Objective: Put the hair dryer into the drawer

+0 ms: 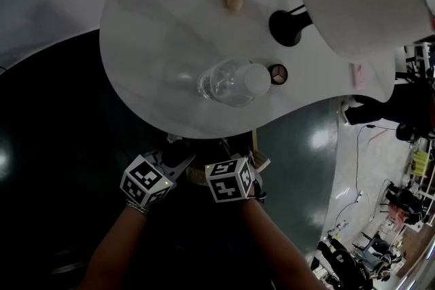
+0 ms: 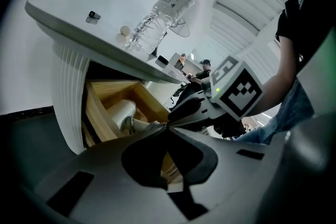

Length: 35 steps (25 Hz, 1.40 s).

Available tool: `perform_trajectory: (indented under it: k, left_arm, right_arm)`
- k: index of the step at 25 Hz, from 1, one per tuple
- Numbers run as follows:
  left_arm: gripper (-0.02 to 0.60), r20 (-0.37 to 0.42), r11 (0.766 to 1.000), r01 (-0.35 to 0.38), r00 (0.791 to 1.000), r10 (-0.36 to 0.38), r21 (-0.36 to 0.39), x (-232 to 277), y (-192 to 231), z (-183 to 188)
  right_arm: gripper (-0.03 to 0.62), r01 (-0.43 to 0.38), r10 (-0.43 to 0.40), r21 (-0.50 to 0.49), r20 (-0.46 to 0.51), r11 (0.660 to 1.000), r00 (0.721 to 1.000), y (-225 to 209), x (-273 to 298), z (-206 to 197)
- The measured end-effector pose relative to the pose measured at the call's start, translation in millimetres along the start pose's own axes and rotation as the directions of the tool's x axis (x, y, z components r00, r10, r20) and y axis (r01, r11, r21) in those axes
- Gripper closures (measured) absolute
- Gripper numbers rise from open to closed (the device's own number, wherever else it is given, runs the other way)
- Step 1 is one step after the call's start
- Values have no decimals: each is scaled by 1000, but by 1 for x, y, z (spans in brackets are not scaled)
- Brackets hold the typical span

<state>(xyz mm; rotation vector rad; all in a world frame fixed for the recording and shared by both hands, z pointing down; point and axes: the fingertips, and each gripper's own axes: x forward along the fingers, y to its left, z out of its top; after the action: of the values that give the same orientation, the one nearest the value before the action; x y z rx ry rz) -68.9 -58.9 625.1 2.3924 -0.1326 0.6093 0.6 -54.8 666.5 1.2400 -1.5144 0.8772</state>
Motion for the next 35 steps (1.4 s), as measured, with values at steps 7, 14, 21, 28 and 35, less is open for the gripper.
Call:
perform_trajectory:
  k: [7,14,21,28,35]
  left_arm:
    - [574,31,1000,-31,999,31,3,2,-10,18]
    - [574,73,995,-97,993,96,7,2,-17,31]
    - [574,138,987,-162,977,160,7,5,-21,46]
    - [574,222,974,-221,954,203,55,-1,-10,81]
    - [574,319,950,-283,919,230,130,25,-34,98]
  right_arm:
    - [546,-55,55,4,57,998,997,-8,-26,1]
    - [570,-168,169,-15,106,986,980,-16,-42,2]
    - [574,-276,277,-30,180,961,944,-30,-59,9]
    - [576,-314,333,-113,291,943,897,-47,-70,39]
    - [576,-281,322,-157,405,947,856,-88,-82,26]
